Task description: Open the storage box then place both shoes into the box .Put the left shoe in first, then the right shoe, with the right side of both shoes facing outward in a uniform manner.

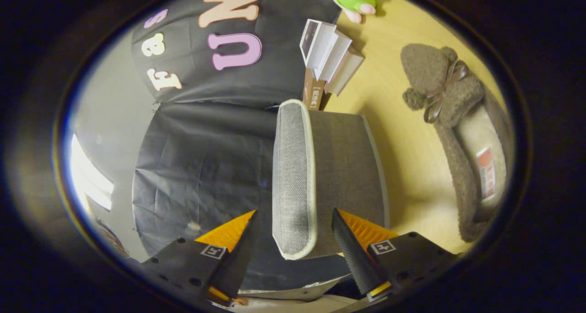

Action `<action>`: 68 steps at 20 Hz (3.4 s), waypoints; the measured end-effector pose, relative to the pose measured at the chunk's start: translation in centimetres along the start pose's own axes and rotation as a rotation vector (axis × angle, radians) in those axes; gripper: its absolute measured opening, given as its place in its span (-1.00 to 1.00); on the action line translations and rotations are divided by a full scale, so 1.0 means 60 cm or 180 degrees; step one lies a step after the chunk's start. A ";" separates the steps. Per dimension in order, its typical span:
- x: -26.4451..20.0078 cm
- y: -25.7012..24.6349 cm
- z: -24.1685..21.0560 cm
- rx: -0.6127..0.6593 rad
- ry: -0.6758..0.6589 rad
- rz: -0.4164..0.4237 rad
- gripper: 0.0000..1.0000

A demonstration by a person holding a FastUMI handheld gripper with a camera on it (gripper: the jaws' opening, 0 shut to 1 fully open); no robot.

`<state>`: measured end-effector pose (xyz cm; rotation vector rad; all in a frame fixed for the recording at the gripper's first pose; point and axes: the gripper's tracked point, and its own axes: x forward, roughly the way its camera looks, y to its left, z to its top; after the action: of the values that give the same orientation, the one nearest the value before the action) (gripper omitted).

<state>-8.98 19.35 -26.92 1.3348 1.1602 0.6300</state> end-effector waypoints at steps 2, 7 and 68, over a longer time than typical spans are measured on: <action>0.008 0.000 -0.002 0.0009 0.0011 0.0024 0.65; 0.025 -0.004 -0.016 0.0004 0.0079 0.0044 -0.10; 0.346 0.355 -0.252 -0.2289 0.0496 0.0194 0.20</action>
<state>-9.85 48.22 -10.18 0.7145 0.8838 1.0866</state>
